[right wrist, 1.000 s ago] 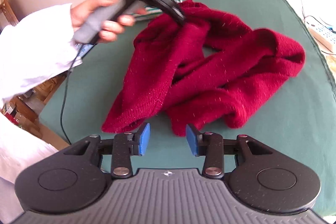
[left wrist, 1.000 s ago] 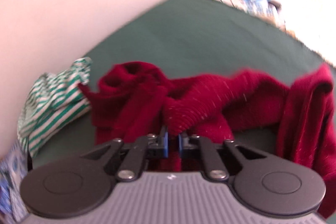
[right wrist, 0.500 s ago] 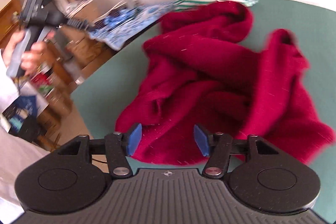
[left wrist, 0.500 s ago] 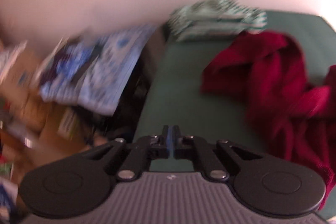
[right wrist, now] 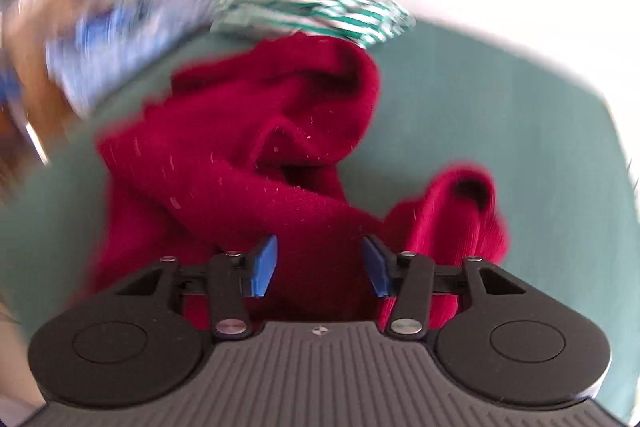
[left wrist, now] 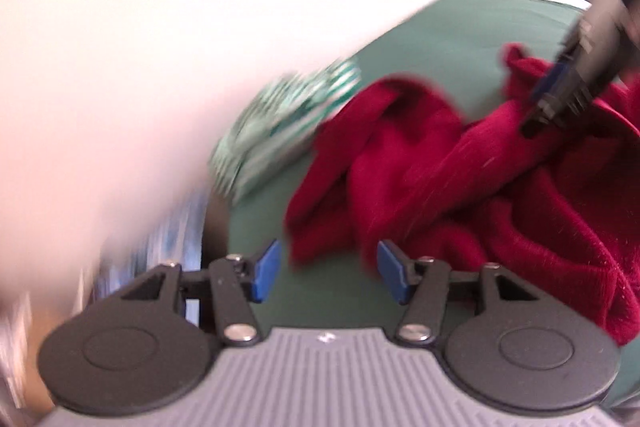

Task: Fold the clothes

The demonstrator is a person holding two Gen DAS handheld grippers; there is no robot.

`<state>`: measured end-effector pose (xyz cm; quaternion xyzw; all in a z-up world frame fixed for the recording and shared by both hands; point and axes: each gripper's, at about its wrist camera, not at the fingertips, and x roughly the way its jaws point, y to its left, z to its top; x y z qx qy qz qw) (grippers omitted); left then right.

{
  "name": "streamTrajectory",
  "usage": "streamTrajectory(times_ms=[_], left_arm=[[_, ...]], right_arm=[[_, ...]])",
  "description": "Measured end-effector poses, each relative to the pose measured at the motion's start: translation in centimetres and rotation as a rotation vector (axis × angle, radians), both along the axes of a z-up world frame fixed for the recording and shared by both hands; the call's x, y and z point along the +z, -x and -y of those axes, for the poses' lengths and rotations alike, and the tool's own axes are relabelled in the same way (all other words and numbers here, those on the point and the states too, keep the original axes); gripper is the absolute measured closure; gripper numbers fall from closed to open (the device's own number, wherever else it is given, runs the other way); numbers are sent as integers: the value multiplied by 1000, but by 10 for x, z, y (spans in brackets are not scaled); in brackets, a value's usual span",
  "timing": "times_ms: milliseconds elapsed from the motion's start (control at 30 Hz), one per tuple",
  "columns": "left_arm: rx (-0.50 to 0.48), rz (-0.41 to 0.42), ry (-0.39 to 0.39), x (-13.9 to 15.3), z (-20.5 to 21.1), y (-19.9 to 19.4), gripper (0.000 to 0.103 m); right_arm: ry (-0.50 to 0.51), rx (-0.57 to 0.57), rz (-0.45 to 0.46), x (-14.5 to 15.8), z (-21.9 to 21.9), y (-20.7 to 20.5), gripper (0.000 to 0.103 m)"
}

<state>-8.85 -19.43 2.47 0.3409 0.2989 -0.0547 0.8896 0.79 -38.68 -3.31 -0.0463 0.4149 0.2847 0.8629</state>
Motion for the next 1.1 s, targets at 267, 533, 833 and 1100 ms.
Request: streamTrajectory(times_ms=[267,533,833,1100], left_arm=[[-406,-133,-116,-49,75,-58,20],[-357,-239,-64,-70,86,-79,87],[164,-6,384,40,-51,-31,87],[441,178,560,110,-161,32,86]], right_arm=[[133,-168,65,2,29,78,45],[19,-377,73,-2,56,98,49],[-481,-511,3,29,132,83,98],[-923,-642,296,120,234,97,99]])
